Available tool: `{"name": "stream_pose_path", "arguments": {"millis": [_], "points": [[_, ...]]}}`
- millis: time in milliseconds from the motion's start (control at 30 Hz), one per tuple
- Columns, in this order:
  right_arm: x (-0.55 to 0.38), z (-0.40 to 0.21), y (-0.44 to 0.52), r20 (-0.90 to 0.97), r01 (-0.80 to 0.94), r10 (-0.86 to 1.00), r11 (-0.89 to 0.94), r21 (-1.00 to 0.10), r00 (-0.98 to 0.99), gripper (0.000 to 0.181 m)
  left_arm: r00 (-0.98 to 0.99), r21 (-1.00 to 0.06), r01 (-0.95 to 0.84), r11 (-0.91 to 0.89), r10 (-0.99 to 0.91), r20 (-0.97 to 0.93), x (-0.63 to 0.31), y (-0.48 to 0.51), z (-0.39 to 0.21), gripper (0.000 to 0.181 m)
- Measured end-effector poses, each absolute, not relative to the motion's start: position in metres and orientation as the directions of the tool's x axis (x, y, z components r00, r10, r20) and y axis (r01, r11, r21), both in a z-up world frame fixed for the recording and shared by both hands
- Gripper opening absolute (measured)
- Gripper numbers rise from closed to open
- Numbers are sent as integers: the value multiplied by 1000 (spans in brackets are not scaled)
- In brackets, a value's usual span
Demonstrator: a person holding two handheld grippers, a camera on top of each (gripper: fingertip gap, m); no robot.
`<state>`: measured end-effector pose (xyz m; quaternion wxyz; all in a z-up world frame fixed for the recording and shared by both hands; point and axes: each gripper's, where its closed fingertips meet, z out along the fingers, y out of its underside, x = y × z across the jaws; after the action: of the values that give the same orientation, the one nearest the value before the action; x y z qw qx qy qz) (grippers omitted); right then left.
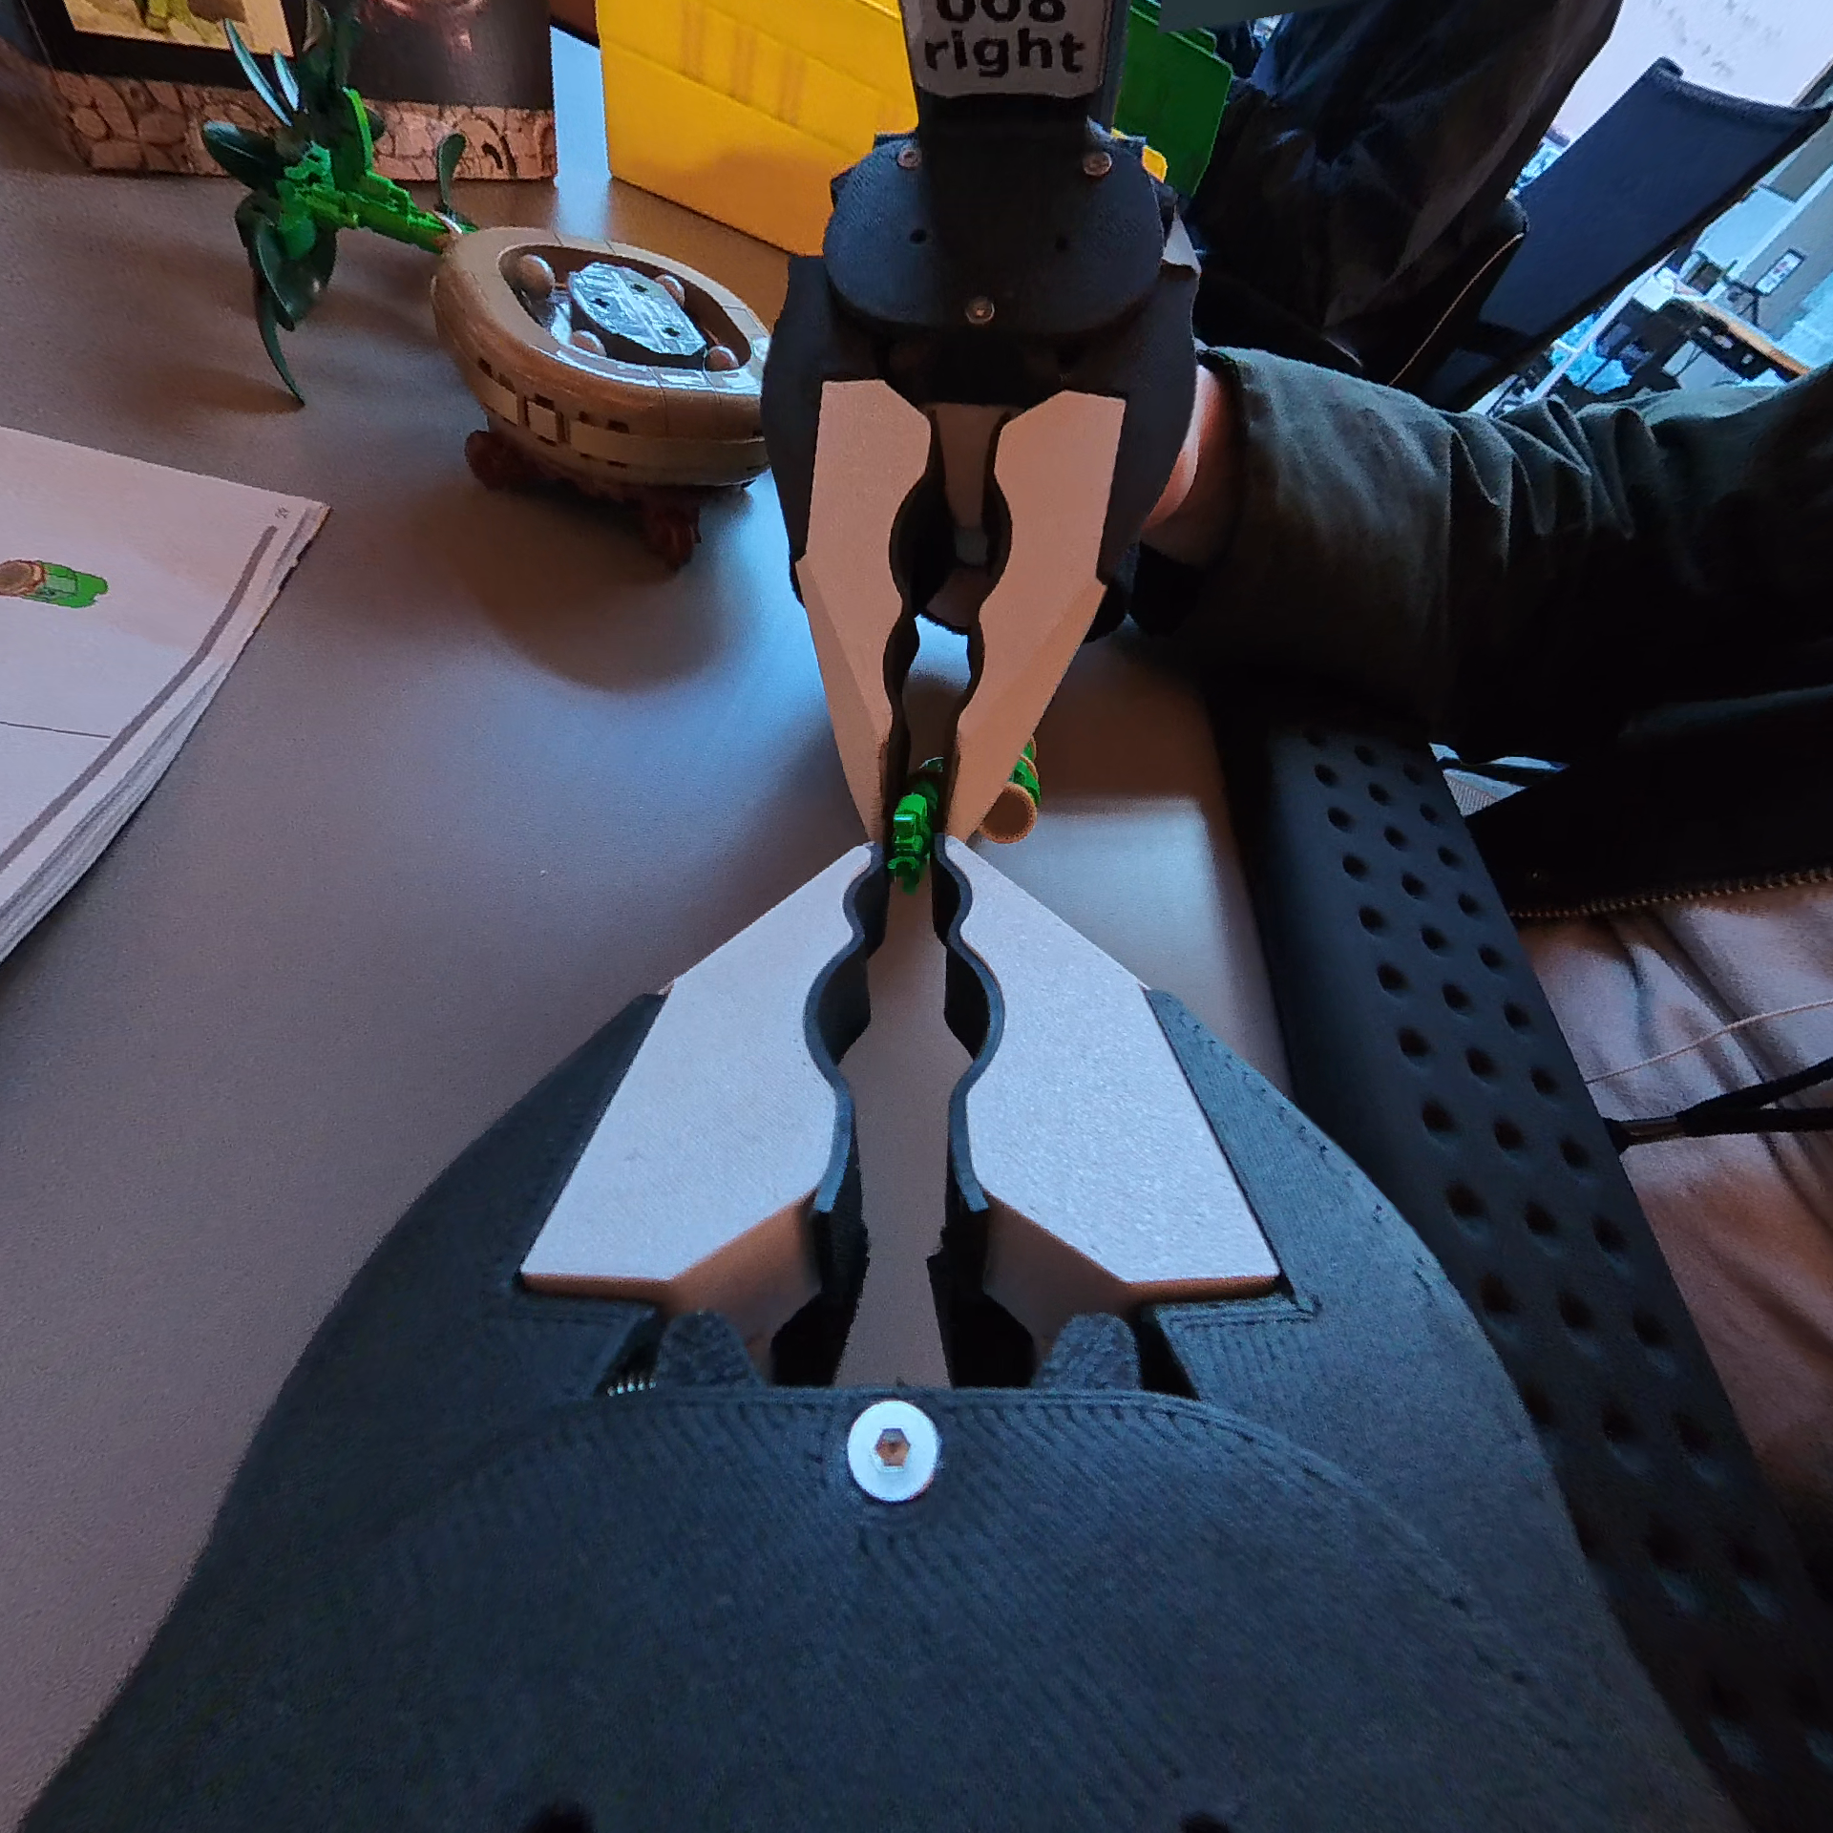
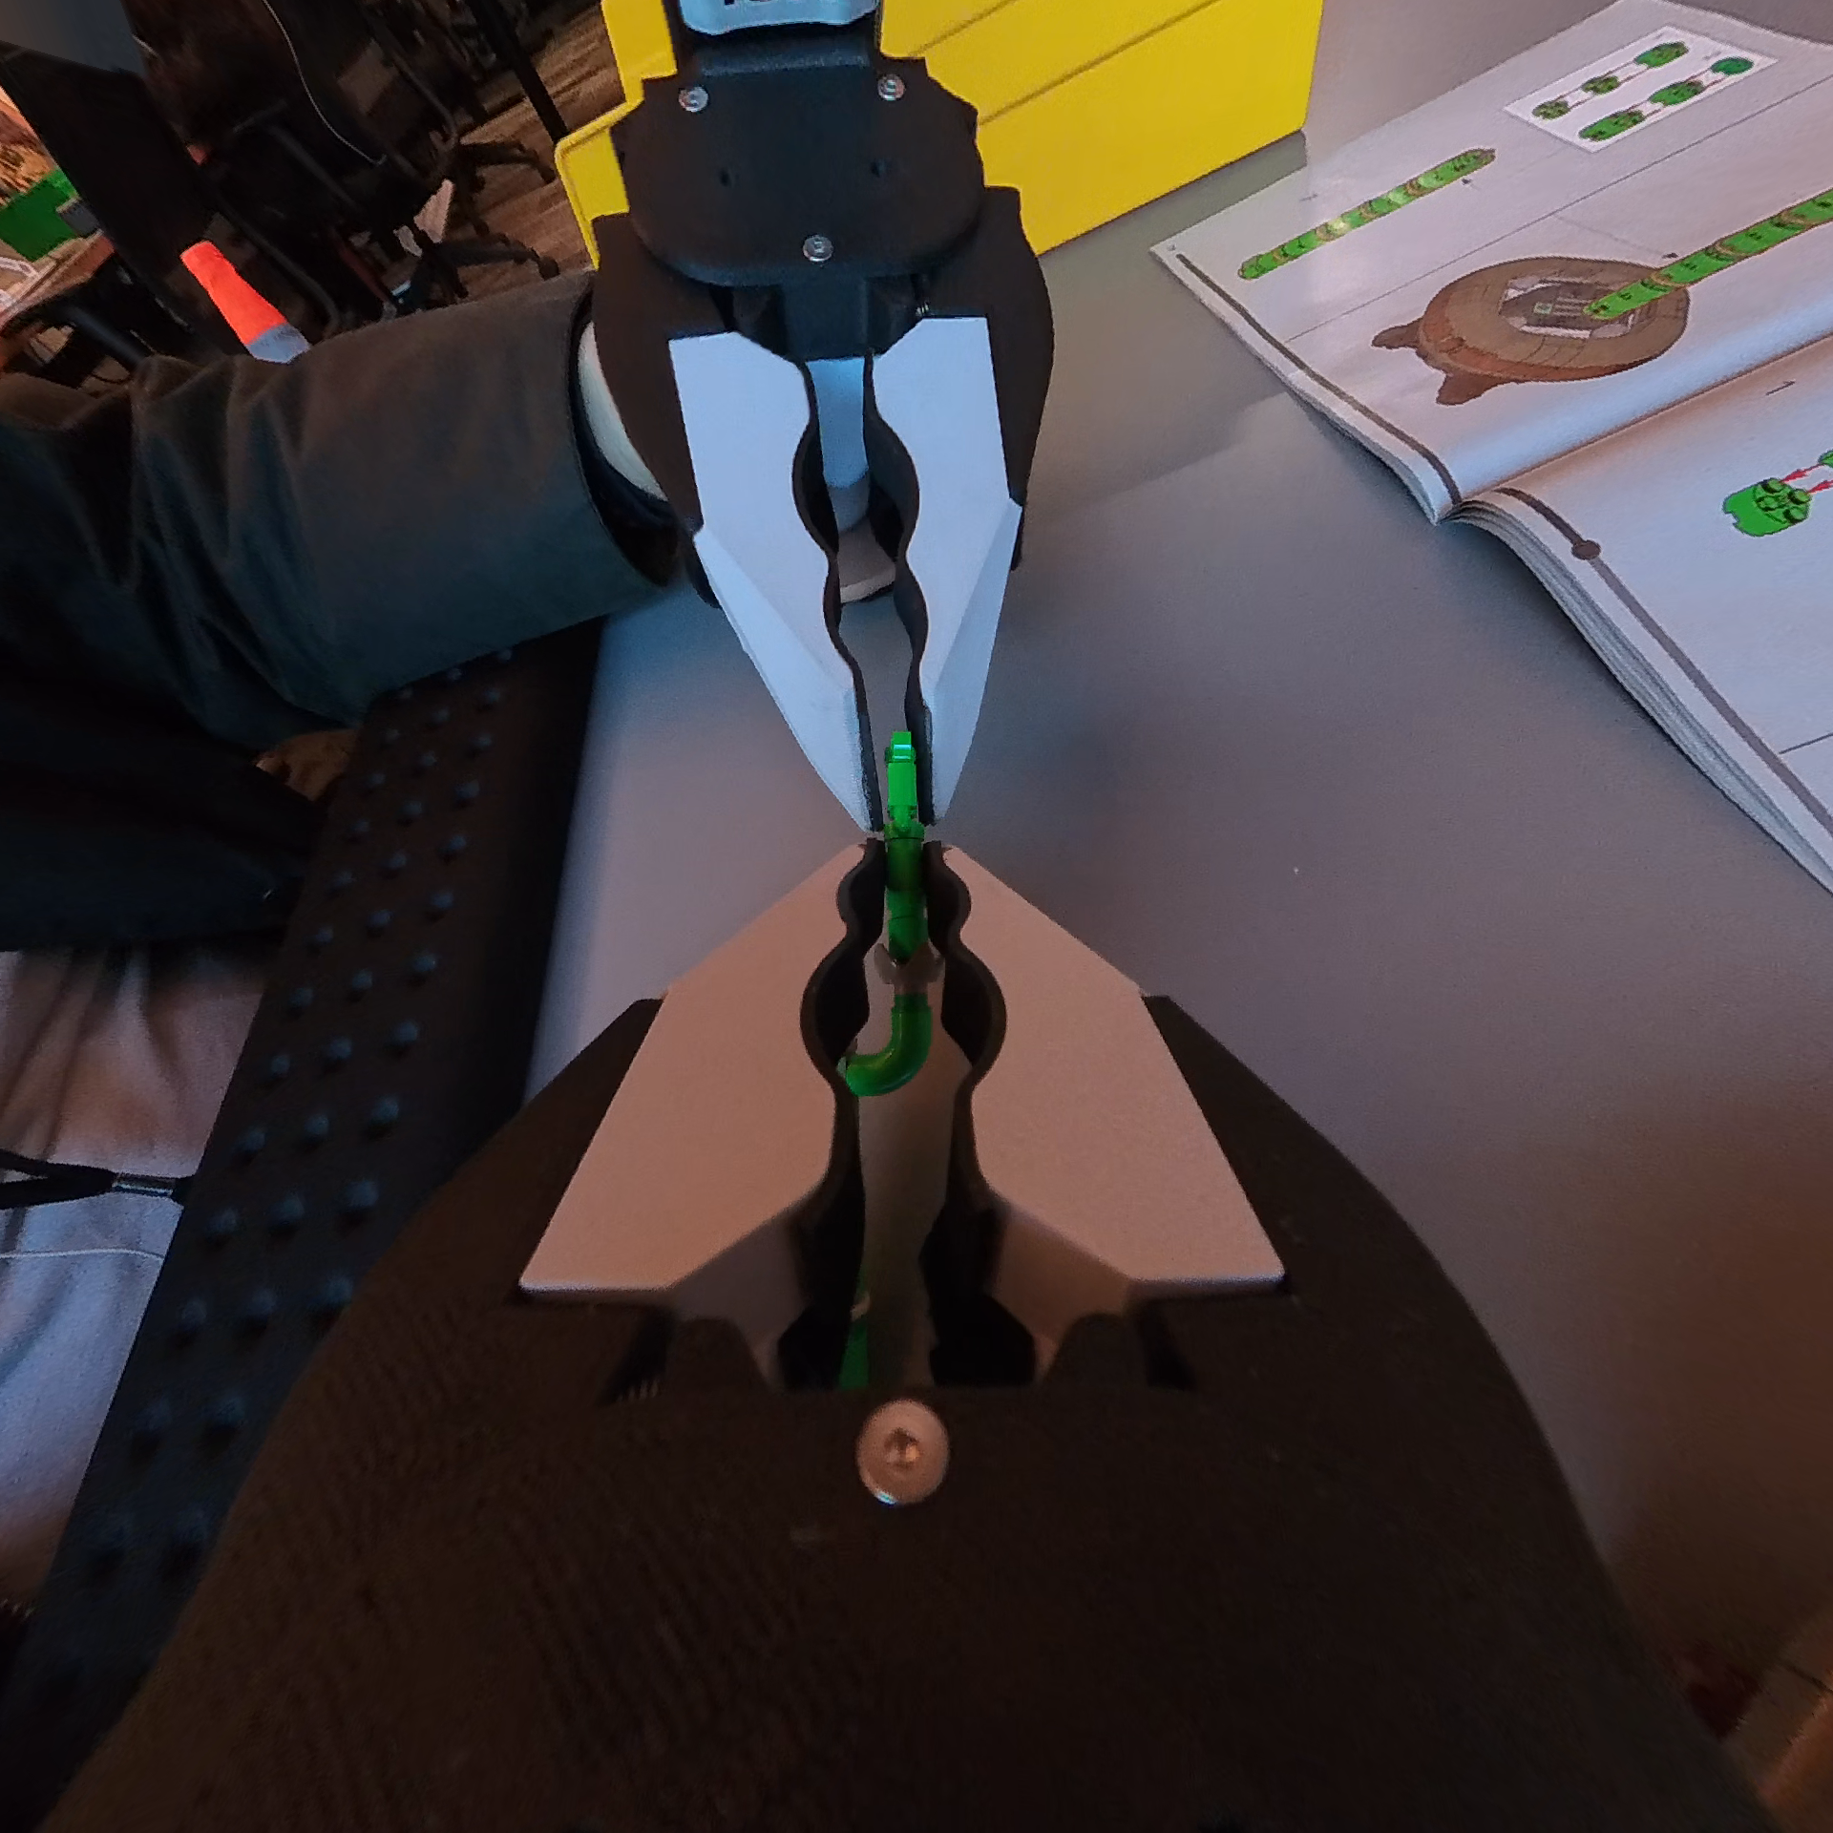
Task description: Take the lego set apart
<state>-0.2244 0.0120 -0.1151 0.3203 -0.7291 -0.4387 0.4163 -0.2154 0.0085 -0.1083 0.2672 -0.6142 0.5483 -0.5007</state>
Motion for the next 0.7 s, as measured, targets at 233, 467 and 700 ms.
{"name": "stream_pose_path", "arguments": {"millis": [233,467,700], "points": [[-225,-114,10,-353,359,901,-426,-830,252,6,-115,-872,-402,-279,-929,351,-216,7,-106,4],[-226,-114,11,-369,349,893,-442,-826,256,6,-114,-859,-399,-321,-912,394,-216,8,-106,4],[-228,-108,12,-400,315,884,-462,-829,243,6,-139,-857,-371,-359,-890,434,-218,9,-99,4]]}}
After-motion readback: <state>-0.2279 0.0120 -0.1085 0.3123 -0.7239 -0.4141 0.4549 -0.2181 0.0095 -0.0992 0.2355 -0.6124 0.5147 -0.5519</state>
